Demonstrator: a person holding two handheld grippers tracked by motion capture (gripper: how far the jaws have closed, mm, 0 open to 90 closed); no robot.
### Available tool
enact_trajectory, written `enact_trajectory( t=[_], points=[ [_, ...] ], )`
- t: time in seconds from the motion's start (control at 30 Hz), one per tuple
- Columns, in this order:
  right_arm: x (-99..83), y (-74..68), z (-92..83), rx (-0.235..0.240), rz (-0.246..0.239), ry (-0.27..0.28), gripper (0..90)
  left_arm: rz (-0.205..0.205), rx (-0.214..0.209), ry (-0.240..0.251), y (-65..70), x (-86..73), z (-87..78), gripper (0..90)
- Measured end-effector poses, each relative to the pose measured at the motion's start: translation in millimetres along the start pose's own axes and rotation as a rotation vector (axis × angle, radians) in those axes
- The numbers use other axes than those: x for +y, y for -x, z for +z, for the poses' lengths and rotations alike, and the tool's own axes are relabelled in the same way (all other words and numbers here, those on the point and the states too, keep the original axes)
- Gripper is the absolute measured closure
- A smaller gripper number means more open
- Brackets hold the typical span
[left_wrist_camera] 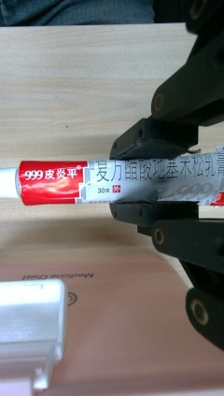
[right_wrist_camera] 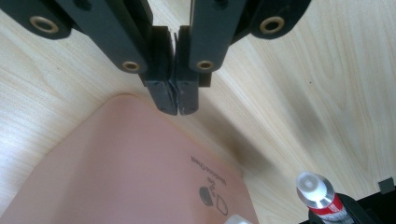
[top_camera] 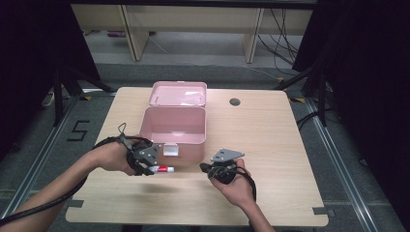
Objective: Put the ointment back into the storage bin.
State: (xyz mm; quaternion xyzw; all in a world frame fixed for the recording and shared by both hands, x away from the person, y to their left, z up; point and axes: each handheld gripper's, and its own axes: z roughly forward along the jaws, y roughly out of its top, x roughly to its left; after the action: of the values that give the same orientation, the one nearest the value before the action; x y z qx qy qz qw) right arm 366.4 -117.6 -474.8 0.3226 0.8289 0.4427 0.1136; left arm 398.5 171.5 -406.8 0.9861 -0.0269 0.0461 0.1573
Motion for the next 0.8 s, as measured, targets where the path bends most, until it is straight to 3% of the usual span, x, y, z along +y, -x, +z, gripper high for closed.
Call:
enact_trajectory(
  t=[0.67, 0.8],
  points=[
    [-1.5, 1.4, 1.0, -0.011, -0.012, 0.005, 88.2, 0.007, 0.034, 0.018, -6.5, 2.9, -16.9, 69.7],
    [-1.6, 0.0, -0.3, -0.005, 0.017, -0.002, 87.9, 0.010, 0.038, 0.016, -8.4, 3.5, -20.4, 69.8]
  ],
)
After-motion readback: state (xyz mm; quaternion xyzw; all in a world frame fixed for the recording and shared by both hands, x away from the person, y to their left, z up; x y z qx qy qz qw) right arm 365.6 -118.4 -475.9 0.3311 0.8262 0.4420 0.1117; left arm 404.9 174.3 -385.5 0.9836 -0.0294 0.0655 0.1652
